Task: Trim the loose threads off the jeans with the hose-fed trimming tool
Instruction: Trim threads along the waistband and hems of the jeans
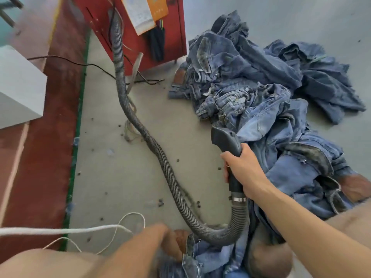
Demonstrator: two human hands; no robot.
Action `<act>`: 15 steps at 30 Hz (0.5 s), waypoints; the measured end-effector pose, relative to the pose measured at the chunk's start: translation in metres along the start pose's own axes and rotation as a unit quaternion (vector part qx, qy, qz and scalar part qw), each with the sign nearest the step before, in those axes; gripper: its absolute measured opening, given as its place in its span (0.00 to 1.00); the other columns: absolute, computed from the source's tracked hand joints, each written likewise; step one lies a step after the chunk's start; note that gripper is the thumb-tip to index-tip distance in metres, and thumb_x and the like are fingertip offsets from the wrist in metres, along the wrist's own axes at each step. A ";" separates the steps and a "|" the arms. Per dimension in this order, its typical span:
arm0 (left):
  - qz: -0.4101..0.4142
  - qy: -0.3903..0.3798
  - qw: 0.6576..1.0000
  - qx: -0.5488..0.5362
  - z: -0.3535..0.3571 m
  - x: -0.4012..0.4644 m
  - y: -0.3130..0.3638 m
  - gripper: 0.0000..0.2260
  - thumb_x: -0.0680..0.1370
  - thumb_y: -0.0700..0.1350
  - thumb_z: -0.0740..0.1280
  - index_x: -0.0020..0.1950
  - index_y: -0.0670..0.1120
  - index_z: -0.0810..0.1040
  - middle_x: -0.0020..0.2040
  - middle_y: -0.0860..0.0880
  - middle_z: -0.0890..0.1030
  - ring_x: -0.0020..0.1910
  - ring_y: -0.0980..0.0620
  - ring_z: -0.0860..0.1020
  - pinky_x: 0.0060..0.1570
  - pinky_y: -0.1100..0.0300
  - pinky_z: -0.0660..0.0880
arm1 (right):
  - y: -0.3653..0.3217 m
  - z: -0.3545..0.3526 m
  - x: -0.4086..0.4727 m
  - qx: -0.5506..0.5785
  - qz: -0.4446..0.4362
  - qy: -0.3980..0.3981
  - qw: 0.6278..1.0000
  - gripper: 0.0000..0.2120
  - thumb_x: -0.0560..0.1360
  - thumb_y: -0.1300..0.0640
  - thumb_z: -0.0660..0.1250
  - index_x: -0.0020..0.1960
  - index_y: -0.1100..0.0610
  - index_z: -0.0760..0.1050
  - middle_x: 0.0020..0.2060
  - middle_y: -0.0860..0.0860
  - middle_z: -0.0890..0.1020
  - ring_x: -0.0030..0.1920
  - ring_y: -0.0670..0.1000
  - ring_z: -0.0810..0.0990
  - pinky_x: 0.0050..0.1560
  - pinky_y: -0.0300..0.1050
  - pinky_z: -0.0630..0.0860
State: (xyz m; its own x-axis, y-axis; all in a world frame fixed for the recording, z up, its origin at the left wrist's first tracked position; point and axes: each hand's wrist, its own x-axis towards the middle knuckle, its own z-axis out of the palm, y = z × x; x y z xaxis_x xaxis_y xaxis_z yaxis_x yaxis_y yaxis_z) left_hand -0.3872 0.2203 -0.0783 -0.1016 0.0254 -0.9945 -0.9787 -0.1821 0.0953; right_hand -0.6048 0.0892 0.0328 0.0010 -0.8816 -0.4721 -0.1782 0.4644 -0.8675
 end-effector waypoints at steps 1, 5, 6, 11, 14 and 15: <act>0.007 0.038 0.999 -0.025 0.009 0.000 0.008 0.28 0.70 0.60 0.75 0.64 0.46 0.75 0.69 0.40 0.78 0.59 0.46 0.79 0.55 0.63 0.77 | -0.001 0.000 0.000 -0.004 -0.014 0.006 1.000 0.09 0.76 0.58 0.67 0.53 0.54 0.69 0.27 0.54 0.76 0.24 0.56 0.75 0.31 0.52 0.77; 0.075 0.107 0.991 -0.031 0.018 0.003 0.015 0.60 0.62 0.68 0.79 0.84 0.47 0.52 0.81 0.46 0.62 0.79 0.44 0.63 0.79 0.53 0.57 | -0.017 0.003 0.000 -0.055 -0.143 0.053 0.987 0.09 0.77 0.56 0.70 0.50 0.49 0.70 0.28 0.48 0.76 0.23 0.49 0.75 0.24 0.45 0.74; 0.055 0.094 0.990 -0.086 0.021 0.001 0.017 0.59 0.66 0.66 0.79 0.84 0.45 0.47 0.81 0.46 0.61 0.80 0.43 0.62 0.78 0.53 0.57 | -0.025 0.003 0.001 -0.074 -0.182 0.067 0.978 0.09 0.76 0.55 0.70 0.50 0.47 0.70 0.30 0.47 0.77 0.25 0.48 0.75 0.24 0.43 0.73; -0.044 0.082 0.964 -0.247 0.016 -0.005 0.020 0.12 0.83 0.46 0.66 0.41 0.43 0.76 0.37 0.45 0.76 0.30 0.50 0.73 0.29 0.60 0.71 | -0.080 -0.012 0.010 -0.245 -0.394 0.068 0.883 0.19 0.77 0.56 0.73 0.66 0.51 0.73 0.41 0.39 0.80 0.38 0.43 0.78 0.40 0.37 0.72; 0.013 0.122 0.841 -0.527 -0.020 -0.025 0.018 0.15 0.86 0.46 0.60 0.42 0.42 0.77 0.35 0.43 0.81 0.29 0.48 0.78 0.30 0.59 0.75 | -0.103 -0.026 0.016 -0.361 -0.475 0.012 0.803 0.24 0.76 0.57 0.73 0.71 0.53 0.73 0.48 0.48 0.85 0.43 0.48 0.80 0.45 0.48 0.77; 0.051 0.135 0.785 -0.602 -0.037 -0.037 0.019 0.15 0.86 0.45 0.59 0.45 0.41 0.78 0.39 0.41 0.82 0.34 0.46 0.80 0.37 0.55 0.78 | -0.106 -0.031 0.018 -0.376 -0.490 0.003 0.786 0.25 0.76 0.57 0.73 0.72 0.53 0.73 0.48 0.49 0.85 0.44 0.48 0.80 0.45 0.48 0.77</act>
State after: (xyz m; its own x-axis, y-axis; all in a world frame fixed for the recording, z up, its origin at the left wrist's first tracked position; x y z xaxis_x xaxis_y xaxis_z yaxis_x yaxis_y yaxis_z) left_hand -0.3959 0.1796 -0.0411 0.0319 -0.2303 -0.9726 -0.0728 -0.9711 0.2275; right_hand -0.6161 0.0211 0.1213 0.4965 -0.7858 0.3689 -0.6267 -0.6185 -0.4740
